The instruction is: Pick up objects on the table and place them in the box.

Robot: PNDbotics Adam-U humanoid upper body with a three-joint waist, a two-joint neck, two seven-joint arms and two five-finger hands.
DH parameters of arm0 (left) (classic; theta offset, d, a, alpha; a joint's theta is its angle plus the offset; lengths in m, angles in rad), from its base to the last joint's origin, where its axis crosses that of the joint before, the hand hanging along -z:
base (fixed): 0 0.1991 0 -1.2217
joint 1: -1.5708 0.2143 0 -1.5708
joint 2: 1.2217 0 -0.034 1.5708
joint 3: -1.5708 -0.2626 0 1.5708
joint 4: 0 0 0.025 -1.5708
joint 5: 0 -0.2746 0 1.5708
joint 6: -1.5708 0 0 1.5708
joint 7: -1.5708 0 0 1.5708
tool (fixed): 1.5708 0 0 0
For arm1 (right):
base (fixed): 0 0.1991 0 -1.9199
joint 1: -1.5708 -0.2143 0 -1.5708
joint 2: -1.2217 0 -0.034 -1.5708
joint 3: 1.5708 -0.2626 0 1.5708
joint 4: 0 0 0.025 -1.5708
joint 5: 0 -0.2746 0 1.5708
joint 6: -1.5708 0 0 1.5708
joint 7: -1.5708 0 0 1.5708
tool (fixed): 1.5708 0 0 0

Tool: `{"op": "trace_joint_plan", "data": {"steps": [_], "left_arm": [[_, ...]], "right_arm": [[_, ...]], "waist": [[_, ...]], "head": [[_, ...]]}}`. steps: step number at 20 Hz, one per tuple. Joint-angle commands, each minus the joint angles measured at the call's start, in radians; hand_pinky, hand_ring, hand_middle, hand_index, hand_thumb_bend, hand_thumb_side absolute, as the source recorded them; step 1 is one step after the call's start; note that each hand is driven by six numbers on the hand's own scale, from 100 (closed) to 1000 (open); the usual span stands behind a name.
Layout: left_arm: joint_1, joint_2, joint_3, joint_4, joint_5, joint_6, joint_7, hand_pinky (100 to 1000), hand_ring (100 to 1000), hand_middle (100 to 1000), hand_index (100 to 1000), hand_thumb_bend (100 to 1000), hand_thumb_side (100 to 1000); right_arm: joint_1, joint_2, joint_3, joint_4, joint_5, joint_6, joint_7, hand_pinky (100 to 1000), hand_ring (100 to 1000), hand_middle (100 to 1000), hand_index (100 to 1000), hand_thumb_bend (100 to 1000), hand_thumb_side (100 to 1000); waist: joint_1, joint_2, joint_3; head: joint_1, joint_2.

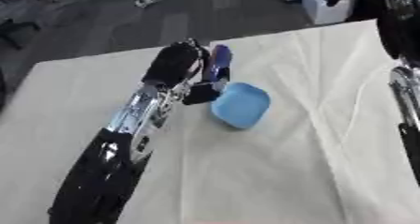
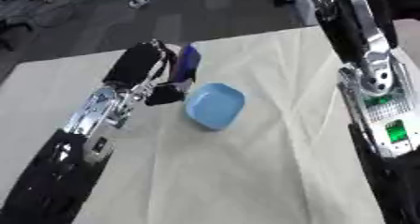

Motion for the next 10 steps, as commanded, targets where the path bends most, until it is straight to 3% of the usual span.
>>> {"op": "trace_joint_plan", "data": {"steps": [1,10], "left_arm": [[-0.032,-0.014,0.001,0.031,-0.020,-0.004,0.026,100,100,168,393,100,612],[-0.059,-0.046,0.000,0.117,-0.048,-0.024,0.044,100,100,166,396,100,616]], "right_arm": [[-0.022,-0.001,0.000,-0.013,-0.004,0.000,0.005,508,413,576,893,100,882],[-0.027,0.003,0.002,-0.013,-0.008,0.000,0.008,508,413,576,894,100,882]], "waist": [[-0.008,-0.008,-0.001],[-0.007,-0.007,-0.009]], "head": [[0.015,-0.011],[0.014,-0.010]]}}
